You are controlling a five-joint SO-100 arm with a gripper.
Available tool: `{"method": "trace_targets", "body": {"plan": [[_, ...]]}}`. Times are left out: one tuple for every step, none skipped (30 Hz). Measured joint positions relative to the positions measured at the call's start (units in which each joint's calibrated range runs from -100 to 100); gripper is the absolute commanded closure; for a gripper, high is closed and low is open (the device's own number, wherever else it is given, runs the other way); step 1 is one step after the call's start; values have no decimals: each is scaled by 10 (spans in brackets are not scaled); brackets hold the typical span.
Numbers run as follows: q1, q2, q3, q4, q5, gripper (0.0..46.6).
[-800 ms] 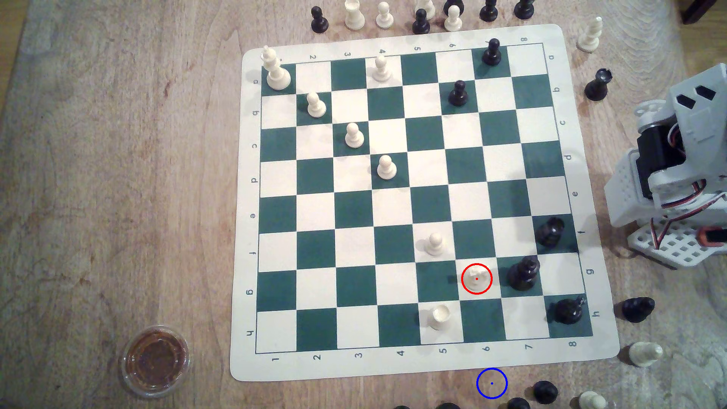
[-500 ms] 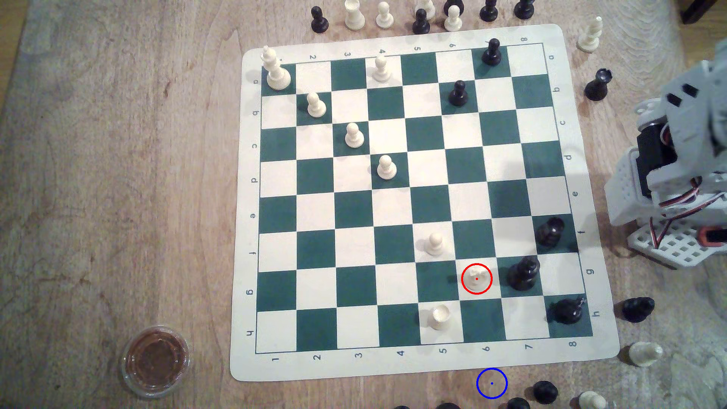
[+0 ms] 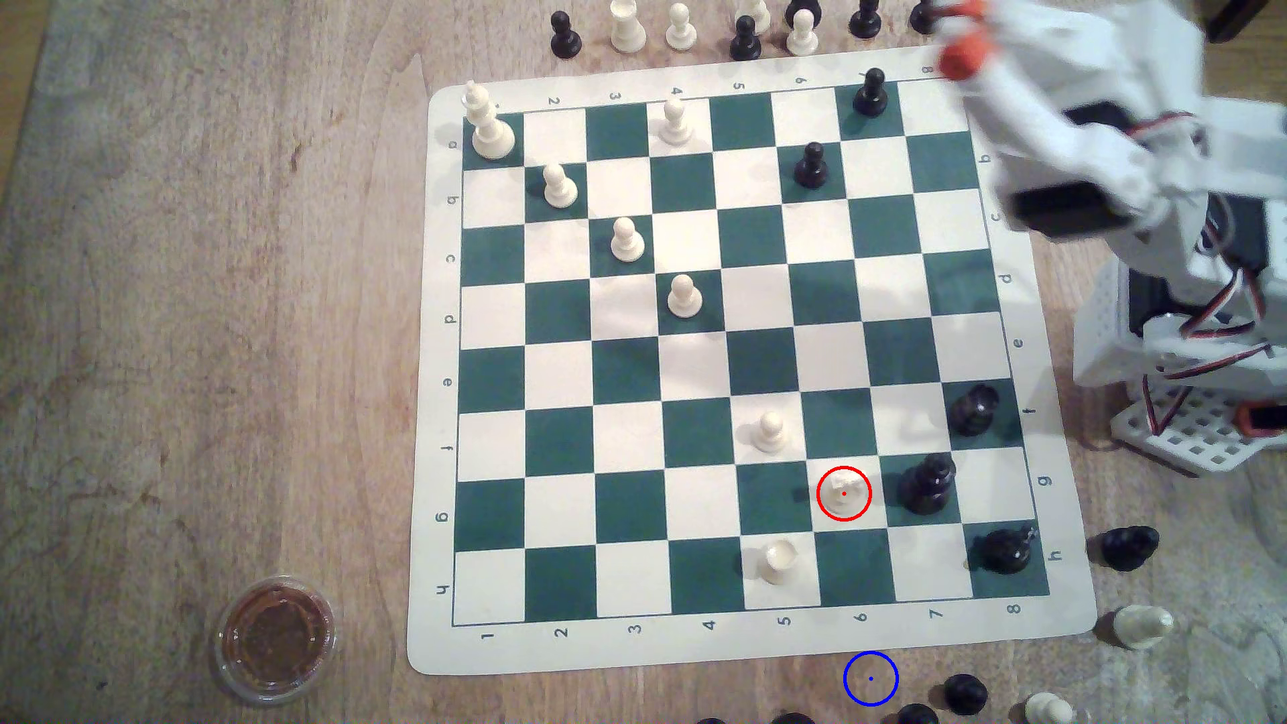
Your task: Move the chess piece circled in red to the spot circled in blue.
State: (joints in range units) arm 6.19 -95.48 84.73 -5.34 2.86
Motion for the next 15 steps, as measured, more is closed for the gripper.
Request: {"method": "trace_targets", "body": {"plan": [[6, -2, -12, 44, 0, 464], [11, -2, -23, 87, 0, 460], [15, 1, -38, 130, 0, 454], [20, -2, -49, 174, 0, 460], [28, -2, -70, 248, -1, 464], [31, -2, -78, 280, 0, 464], [30, -1, -87, 307, -1, 464], [27, 3, -98, 335, -1, 464], [18, 7, -120, 410, -1, 464], [13, 12, -131, 449, -2, 463], [7, 19, -142, 484, -2, 461], [-5, 33, -156, 524, -2, 454], [-33, 52, -178, 597, -2, 443], [-47, 59, -184, 622, -2, 427], [-58, 67, -190, 644, -2, 413]]}}
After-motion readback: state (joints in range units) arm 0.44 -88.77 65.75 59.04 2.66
